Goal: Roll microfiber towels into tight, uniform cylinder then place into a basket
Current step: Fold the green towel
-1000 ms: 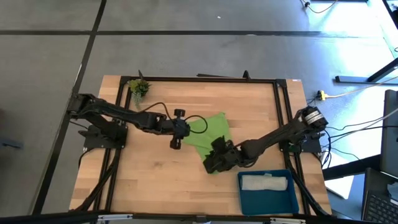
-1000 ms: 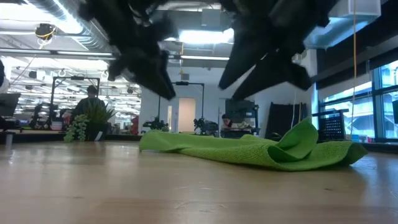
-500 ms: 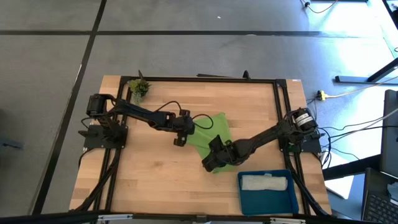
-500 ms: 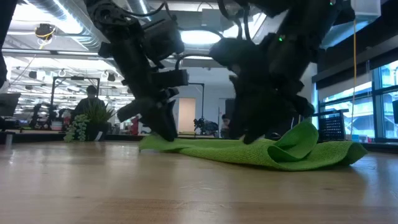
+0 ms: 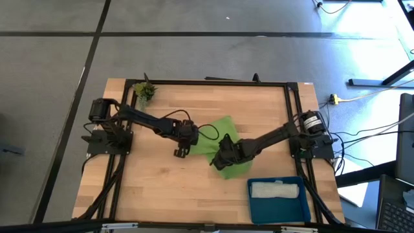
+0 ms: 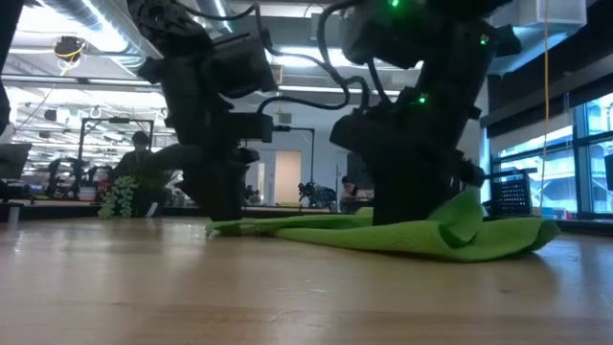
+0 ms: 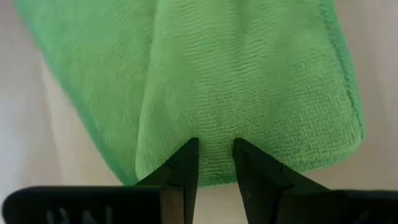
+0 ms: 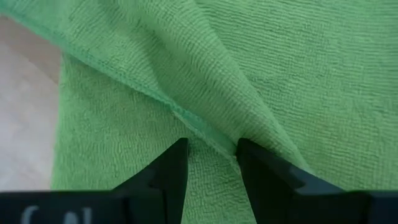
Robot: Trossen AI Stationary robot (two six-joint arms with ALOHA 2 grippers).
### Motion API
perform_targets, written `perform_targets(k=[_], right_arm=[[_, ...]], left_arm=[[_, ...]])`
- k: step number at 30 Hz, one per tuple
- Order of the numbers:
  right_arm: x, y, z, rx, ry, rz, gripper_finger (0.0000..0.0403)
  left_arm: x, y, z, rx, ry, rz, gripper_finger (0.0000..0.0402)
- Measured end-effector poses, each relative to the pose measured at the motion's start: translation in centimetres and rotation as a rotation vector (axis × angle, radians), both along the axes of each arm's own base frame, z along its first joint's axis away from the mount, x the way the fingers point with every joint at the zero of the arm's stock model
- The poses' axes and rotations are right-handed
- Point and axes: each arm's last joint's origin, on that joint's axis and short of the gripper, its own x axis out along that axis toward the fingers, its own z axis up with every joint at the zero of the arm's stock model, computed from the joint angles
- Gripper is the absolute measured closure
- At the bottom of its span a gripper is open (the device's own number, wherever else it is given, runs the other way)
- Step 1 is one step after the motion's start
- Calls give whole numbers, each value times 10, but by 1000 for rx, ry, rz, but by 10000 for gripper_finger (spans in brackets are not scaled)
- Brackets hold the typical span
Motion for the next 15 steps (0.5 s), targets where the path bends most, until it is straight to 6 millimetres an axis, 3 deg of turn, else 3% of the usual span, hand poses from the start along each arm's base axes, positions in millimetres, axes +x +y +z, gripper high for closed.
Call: perform_targets(k=[15], right_arm=[[16, -44, -6, -192, 45, 218, 257]], left_arm=[[-6, -51, -1, -62, 17, -25, 310]])
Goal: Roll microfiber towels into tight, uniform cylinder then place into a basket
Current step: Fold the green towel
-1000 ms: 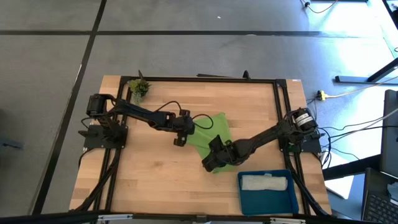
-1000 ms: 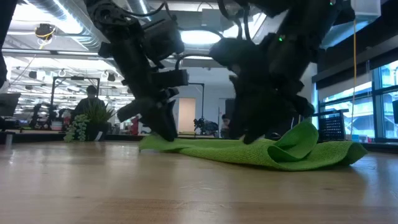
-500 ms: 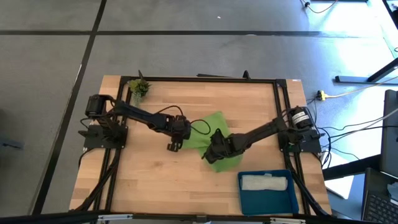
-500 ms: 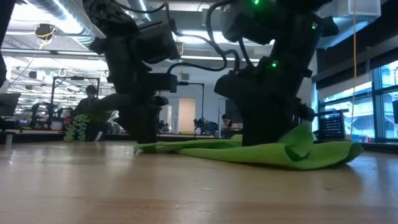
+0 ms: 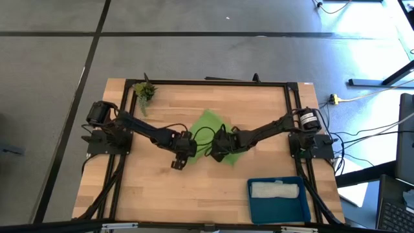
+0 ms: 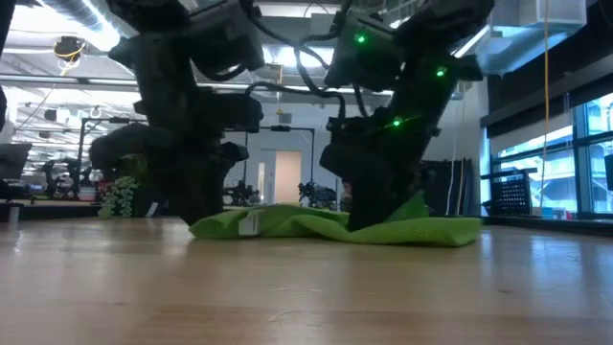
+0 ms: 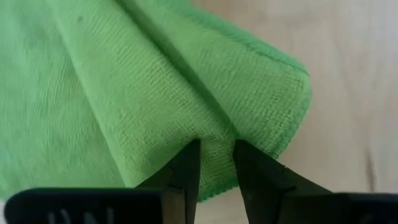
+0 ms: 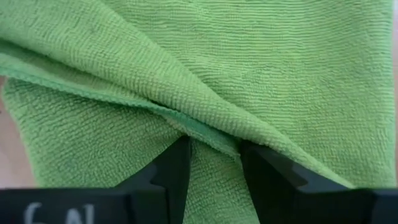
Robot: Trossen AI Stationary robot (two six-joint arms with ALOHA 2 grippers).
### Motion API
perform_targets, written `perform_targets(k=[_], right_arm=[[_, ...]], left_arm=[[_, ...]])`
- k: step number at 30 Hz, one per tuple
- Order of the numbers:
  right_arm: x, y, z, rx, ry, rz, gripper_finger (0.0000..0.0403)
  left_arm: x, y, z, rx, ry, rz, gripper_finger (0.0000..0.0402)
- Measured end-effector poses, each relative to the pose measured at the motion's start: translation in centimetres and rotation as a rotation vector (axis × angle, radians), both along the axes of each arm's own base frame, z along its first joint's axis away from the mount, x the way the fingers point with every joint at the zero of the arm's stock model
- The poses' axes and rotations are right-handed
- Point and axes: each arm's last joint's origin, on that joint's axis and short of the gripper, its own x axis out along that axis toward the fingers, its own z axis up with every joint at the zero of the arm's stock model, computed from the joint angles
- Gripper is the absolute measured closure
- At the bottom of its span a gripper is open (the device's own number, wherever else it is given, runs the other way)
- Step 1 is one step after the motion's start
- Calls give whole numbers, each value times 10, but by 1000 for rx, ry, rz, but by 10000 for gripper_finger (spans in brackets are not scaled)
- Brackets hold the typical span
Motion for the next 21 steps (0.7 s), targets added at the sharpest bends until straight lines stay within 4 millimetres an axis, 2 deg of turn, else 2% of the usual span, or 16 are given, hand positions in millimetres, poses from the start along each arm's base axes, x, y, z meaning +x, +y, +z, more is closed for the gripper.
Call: perform_targets(k=[5, 9, 15, 21], right_arm=[[8, -13, 1, -45, -19, 100, 257], [11, -15, 5, -72, -8, 150, 257], [24, -8, 21, -99, -52, 210, 257], [37, 6, 45, -130, -89, 276, 257]], left_arm=[[-2, -13, 0, 2, -3, -12, 310], [-8, -19, 5, 96, -27, 19, 310], [-18, -24, 29, 136, -99, 82, 310], [-26, -44, 41, 136, -151, -8, 310]])
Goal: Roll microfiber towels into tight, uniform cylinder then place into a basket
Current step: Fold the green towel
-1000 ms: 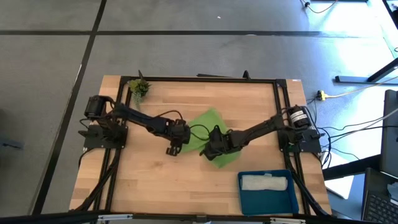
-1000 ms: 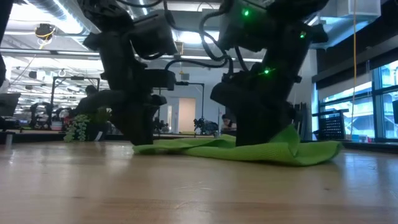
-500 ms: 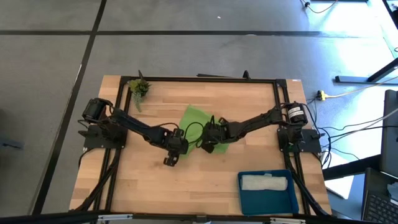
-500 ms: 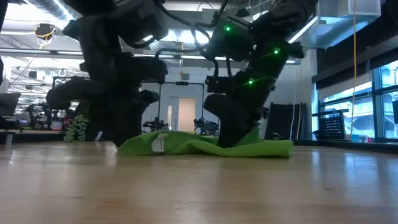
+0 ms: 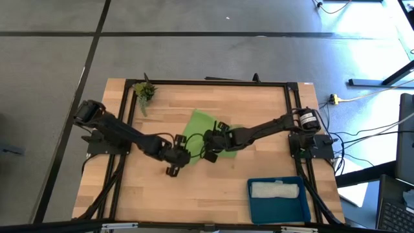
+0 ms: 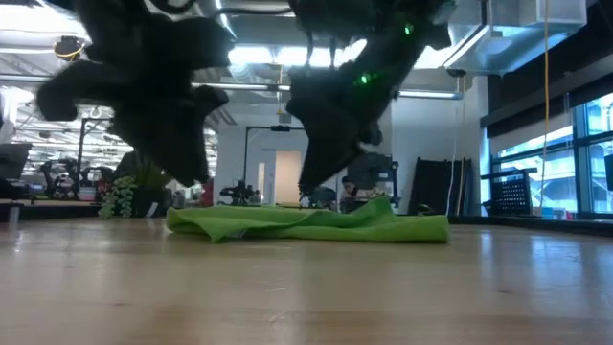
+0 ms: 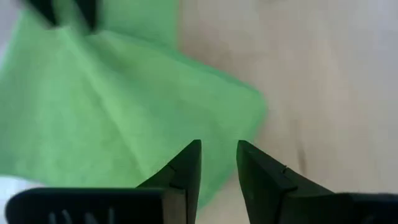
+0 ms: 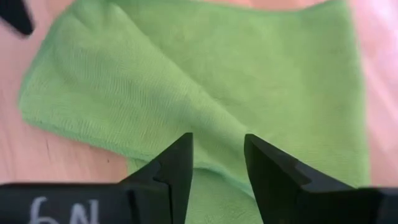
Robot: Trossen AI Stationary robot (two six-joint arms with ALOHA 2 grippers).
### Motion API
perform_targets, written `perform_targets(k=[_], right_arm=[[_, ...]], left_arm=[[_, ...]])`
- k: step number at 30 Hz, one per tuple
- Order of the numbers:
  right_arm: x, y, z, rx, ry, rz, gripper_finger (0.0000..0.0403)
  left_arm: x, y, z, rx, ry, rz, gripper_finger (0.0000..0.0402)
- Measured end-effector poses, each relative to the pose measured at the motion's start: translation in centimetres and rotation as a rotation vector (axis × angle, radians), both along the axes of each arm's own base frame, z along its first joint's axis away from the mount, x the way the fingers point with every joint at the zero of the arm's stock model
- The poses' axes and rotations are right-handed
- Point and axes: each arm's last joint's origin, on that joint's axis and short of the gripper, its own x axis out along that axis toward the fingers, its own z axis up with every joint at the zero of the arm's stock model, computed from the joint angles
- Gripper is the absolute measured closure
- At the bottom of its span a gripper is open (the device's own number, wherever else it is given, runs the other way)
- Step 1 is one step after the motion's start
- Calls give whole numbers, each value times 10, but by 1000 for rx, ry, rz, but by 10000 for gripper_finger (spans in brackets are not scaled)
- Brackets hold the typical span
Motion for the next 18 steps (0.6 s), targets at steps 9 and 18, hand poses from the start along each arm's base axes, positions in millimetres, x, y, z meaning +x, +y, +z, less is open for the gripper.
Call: perform_targets(k=[9, 18], right_arm=[[6, 30, 32, -112, -14, 31, 257], [5, 52, 40, -116, -57, 57, 257]], left_arm=[[-4, -14, -18, -15, 20, -84, 310], [-9, -10, -33, 66, -13, -100, 310]])
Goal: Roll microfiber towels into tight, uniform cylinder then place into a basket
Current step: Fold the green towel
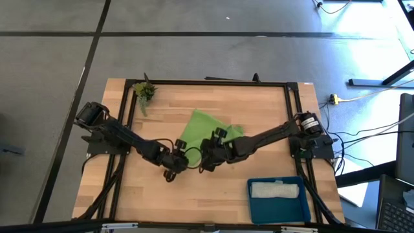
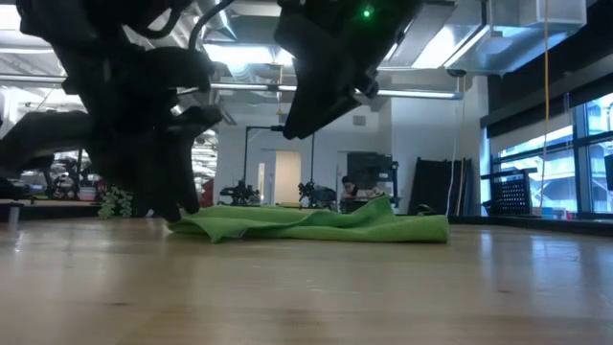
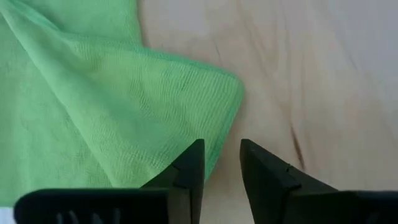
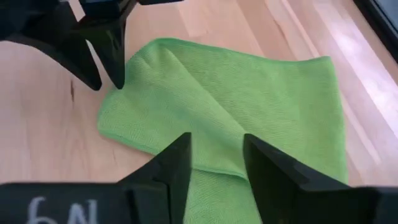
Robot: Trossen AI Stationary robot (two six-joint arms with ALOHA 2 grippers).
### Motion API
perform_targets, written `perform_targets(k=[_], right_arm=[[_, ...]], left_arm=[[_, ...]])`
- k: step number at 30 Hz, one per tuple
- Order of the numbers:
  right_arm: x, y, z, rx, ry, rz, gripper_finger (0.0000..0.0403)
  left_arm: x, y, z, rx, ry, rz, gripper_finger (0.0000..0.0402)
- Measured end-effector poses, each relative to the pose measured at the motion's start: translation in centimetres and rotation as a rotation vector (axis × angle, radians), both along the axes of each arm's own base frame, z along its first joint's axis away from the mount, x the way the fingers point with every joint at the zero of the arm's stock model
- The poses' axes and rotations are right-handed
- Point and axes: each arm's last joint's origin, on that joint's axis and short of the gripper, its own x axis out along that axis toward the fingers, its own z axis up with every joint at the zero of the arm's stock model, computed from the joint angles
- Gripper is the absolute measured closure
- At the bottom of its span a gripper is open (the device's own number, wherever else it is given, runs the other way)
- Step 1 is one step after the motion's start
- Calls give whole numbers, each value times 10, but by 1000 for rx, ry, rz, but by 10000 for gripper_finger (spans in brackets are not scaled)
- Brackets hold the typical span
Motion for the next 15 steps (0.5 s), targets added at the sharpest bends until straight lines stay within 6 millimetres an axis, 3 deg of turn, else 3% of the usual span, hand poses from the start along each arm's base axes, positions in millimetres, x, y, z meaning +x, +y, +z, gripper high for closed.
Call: perform_targets(k=[15], right_arm=[[0, 2, 2, -17, -41, -47, 257]], left_arm=[[1, 2, -24, 102, 2, -32, 318]])
